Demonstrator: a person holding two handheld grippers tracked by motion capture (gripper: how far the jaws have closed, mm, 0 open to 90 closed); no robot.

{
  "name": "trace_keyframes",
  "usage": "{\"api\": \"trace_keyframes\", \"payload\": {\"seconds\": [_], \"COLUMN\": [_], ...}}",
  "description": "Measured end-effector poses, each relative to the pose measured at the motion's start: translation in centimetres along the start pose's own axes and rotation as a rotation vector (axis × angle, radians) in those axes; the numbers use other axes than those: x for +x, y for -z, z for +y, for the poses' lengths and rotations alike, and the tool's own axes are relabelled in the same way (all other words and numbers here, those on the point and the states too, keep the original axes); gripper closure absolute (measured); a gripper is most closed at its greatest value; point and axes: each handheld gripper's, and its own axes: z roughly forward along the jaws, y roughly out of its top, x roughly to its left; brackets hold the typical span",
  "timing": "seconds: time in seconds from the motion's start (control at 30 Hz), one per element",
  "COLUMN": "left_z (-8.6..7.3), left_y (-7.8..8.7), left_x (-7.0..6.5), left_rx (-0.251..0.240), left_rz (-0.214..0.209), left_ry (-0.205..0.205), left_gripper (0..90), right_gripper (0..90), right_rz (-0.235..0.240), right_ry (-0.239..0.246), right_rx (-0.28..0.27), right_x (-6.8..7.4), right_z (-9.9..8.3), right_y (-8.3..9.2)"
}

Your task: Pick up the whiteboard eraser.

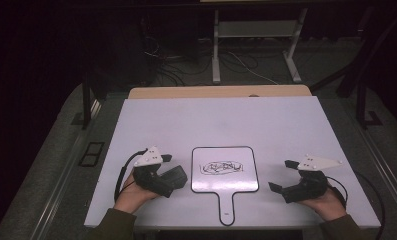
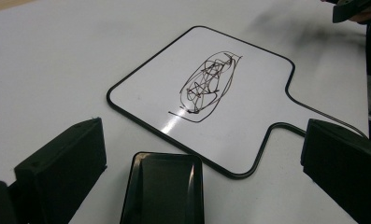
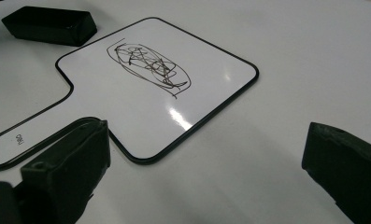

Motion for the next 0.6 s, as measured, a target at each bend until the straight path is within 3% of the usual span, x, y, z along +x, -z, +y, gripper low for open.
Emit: {"api": "trace_keyframes", "payload": {"seconds": [0.6], "left_z": [1.1], "left_y": [-0.3], "left_x": [0.5], "left_rx": [0.019], "left_rz": [-0.023], "left_ry": [-0.021], "left_gripper": [0.0], "right_gripper": [0.2], "right_rz": [0.016], "right_ry": [-0.011], "right_rx": [-0.008], "right_x": [-0.4], "right_z": [-0.6], "right_y": [0.0]}}
